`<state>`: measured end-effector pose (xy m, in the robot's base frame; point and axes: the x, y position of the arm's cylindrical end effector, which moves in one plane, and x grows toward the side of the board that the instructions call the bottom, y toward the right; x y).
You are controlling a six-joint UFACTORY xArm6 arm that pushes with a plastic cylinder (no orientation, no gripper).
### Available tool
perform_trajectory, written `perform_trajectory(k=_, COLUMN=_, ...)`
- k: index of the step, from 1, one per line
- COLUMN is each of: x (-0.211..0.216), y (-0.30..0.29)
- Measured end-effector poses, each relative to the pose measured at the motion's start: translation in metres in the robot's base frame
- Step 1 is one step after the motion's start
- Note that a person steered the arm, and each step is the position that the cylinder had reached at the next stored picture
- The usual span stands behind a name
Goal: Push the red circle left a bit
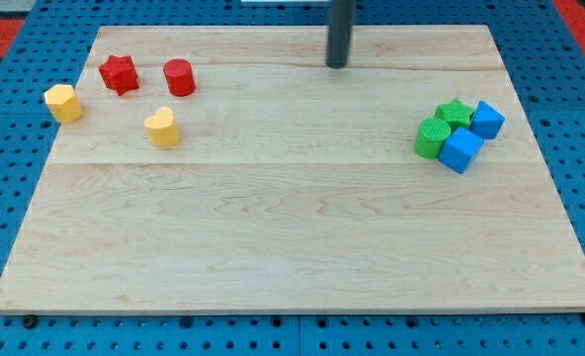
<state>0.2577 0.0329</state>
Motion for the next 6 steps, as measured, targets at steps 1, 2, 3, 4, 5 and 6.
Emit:
perform_trajectory(k=1, x=-0.022, y=-0.022)
perform_trajectory(k=2, x=-0.025, y=-0.055)
perform_trajectory(k=3, x=-0.015, y=-0.099)
perform_trajectory(k=4, x=0.012, y=-0.138)
perform_trajectory(k=5, x=0.039, y=-0.173)
perform_trajectory(k=6, x=0.048, y=-0.191)
